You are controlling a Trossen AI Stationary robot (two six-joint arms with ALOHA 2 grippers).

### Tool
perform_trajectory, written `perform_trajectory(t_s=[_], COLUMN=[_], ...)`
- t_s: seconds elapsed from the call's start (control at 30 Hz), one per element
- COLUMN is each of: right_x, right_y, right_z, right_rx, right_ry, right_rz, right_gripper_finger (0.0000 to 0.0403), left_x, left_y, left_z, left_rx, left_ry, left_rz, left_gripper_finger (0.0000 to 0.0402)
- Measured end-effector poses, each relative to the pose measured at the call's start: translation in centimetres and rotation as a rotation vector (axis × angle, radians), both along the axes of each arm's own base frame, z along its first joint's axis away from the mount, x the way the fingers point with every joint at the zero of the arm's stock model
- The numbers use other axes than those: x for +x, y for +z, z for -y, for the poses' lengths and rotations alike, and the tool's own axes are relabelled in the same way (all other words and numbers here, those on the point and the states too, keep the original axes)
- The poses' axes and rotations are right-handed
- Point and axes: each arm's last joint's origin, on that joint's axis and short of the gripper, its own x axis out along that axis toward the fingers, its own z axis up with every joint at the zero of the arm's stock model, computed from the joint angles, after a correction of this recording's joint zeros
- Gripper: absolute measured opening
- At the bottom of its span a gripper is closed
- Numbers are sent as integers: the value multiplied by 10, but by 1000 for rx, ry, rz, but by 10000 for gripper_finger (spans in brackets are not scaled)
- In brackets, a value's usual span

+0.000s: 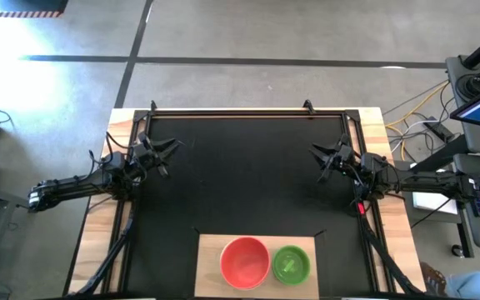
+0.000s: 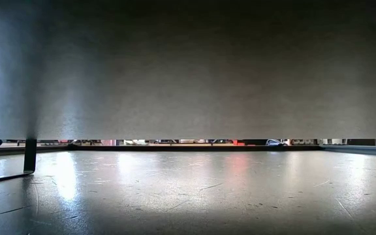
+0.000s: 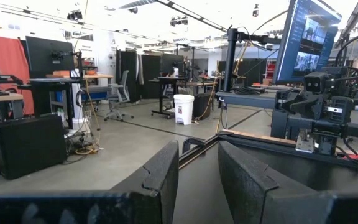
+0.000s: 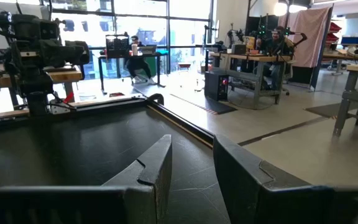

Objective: Place and stack bowls onto a shelf
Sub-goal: Return to Home Position

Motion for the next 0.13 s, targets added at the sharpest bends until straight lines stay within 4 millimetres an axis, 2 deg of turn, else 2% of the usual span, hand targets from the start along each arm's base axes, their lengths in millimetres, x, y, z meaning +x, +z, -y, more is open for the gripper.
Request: perform_trajectory(t_s=[0.13], right_x=[0], right_y=[0], right_z=[0], right_rx=[0], right_ry=[0], right_rz=[0], right_gripper_finger=[107], left_x=[0], left_y=[0], left_z=[0], left_rx=[0], left_ry=[0], left_rz=[0], left_gripper_finger=[96])
